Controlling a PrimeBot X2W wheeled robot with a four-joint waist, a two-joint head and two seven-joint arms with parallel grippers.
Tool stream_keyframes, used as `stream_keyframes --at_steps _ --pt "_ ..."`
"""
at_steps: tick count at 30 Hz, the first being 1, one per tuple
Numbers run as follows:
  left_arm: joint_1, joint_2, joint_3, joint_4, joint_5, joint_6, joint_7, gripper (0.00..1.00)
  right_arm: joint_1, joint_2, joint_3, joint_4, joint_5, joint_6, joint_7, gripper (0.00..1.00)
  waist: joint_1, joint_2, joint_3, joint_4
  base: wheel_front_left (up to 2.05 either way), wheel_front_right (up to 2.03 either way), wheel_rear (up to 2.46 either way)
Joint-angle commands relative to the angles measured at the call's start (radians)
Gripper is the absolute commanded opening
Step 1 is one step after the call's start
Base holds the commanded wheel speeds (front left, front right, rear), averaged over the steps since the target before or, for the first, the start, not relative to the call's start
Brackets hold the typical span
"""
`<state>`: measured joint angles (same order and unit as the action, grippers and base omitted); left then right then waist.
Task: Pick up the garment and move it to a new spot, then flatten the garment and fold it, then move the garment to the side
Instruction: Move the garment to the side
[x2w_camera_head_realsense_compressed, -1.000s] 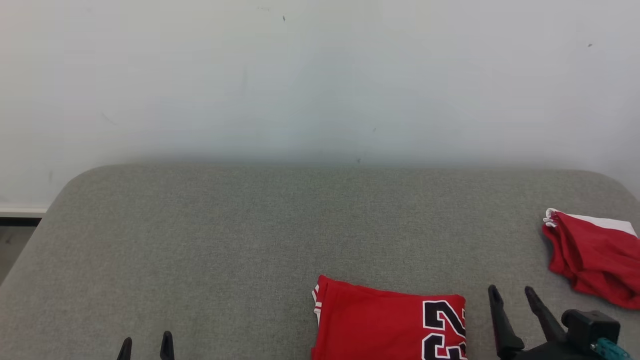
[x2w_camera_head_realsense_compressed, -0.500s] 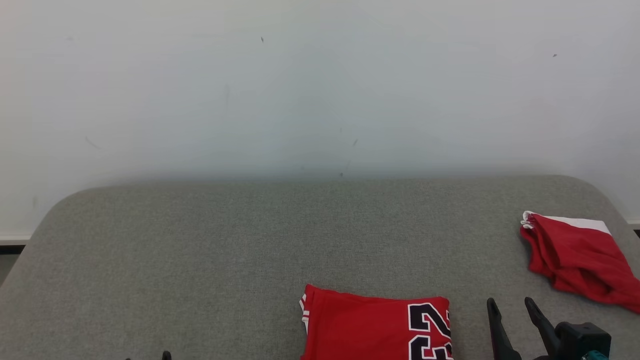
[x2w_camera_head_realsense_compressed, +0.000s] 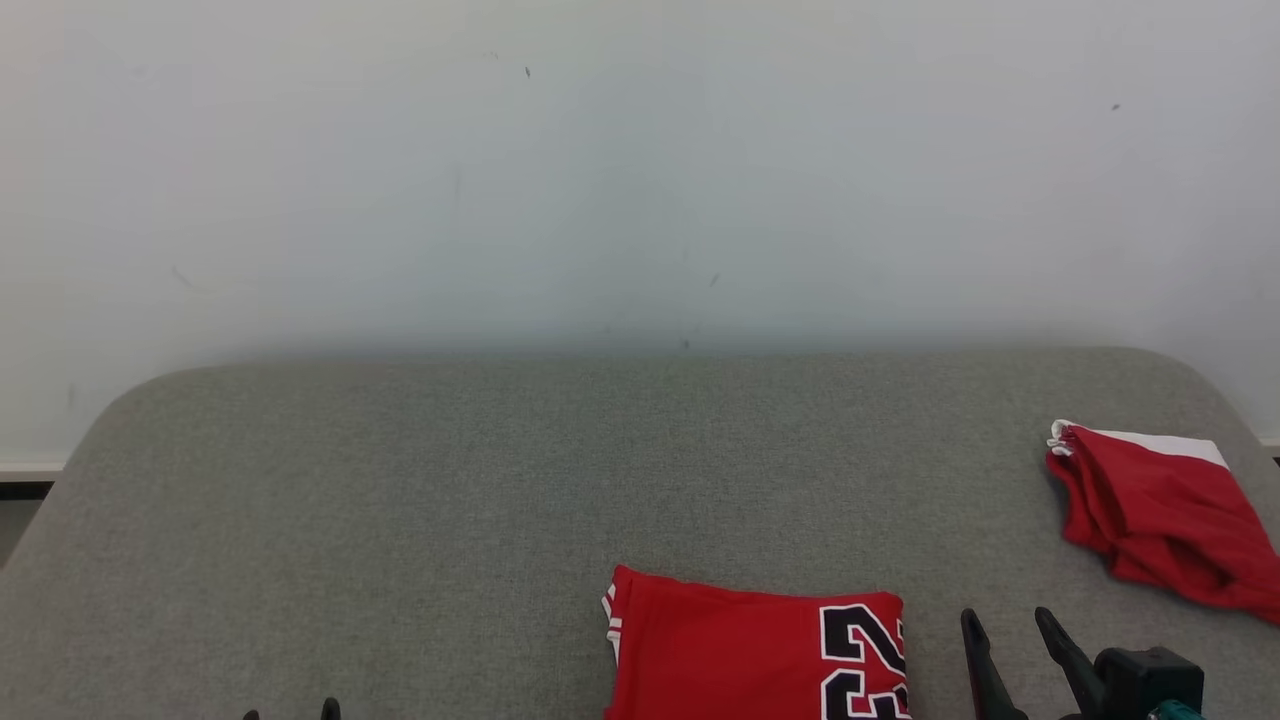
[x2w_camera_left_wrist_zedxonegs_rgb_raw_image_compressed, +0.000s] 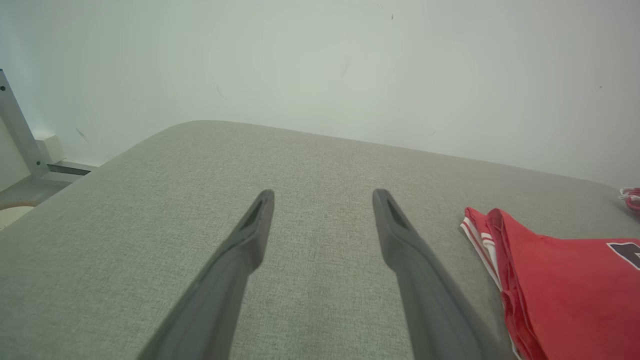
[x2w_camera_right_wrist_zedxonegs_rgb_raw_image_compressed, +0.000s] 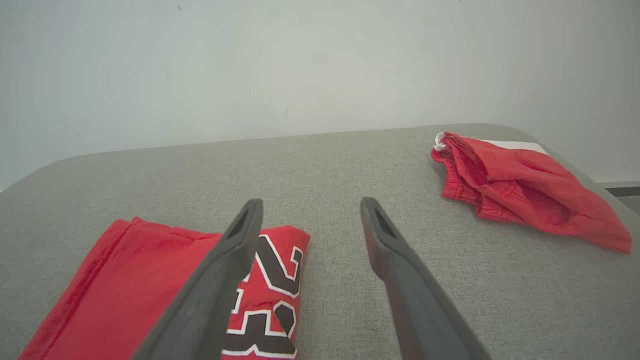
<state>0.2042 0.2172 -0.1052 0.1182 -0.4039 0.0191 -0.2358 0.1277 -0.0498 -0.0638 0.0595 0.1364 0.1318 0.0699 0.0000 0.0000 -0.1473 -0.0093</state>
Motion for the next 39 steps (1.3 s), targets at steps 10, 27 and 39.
stream_keyframes --at_steps 10,27,39 --pt "-0.010 0.008 -0.009 -0.022 -0.004 -0.004 0.006 1.00 0.004 -0.001 -0.062 0.019 0.071 -0.003 0.279 1.00 0.0000 0.0000 0.029 0.050 0.00 0.00 0.00" --pt "-0.038 0.009 -0.041 -0.019 0.003 -0.011 0.005 1.00 -0.086 0.000 -0.099 0.073 0.016 -0.003 0.601 1.00 0.0000 0.0000 0.130 0.184 0.00 0.00 0.00" --pt "-0.058 0.013 -0.048 -0.021 -0.001 0.000 0.009 1.00 -0.152 0.004 -0.058 0.250 0.016 -0.002 0.609 0.00 0.0000 0.0000 0.149 0.195 0.00 0.00 0.00"
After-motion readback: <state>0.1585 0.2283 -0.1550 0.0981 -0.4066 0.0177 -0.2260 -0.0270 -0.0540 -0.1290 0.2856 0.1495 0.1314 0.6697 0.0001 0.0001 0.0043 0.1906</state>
